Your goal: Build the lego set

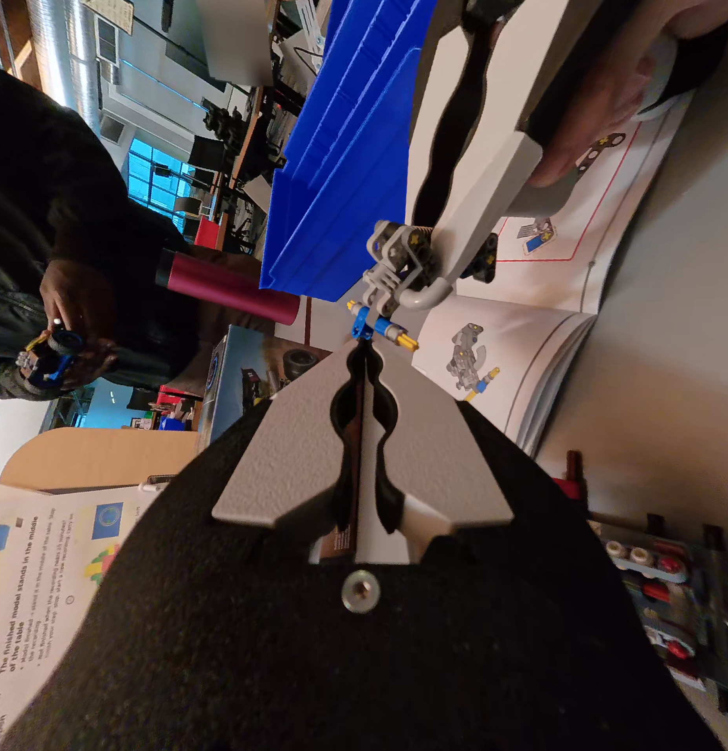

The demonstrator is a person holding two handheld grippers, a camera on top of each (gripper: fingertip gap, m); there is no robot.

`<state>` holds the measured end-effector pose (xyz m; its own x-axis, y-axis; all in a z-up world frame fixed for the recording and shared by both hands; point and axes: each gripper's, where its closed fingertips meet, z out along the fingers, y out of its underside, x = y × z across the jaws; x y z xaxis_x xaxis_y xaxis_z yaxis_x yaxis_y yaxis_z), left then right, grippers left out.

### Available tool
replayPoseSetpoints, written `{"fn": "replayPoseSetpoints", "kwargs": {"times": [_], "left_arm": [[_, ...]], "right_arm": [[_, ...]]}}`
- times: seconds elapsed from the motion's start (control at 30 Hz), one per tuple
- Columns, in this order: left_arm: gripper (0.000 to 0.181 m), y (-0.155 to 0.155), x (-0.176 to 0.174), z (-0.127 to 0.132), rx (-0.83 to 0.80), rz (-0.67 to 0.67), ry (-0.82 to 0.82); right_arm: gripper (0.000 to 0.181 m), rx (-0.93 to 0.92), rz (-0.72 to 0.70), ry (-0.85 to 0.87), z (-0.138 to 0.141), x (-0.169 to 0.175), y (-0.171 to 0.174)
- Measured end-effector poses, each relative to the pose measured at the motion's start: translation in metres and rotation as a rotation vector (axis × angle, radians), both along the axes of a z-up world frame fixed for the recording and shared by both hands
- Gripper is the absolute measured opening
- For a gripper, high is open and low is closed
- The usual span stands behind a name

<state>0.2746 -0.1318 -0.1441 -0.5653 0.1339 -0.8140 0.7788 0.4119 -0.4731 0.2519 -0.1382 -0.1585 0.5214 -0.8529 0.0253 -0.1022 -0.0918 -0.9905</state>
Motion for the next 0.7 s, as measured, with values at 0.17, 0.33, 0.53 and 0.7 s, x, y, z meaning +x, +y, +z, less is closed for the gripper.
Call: {"fn": "replayPoseSetpoints", "kwargs": {"times": [0.17,0.33,0.53,0.7], "left_arm": [[0.0,0.001,0.003,0.001,-0.012,0.009,0.003],[0.0,0.004,0.005,0.006,-0.019,0.018,0.012],[0.0,0.015,0.008,0.014,0.011,0.029,0.032],[0.0,0.026,-0.015,0.011,0.102,-0.078,0.147]], "right_arm": [[0.01,0.02,-0.001,0.006,0.001,0.0,-0.002],[0.01,0.023,0.0,0.013,0.0,0.001,-0.002],[0.01,0.025,-0.005,0.014,0.0,0.001,-0.003],[0.01,0.044,-0.012,0.013,0.002,0.002,-0.006]]}}
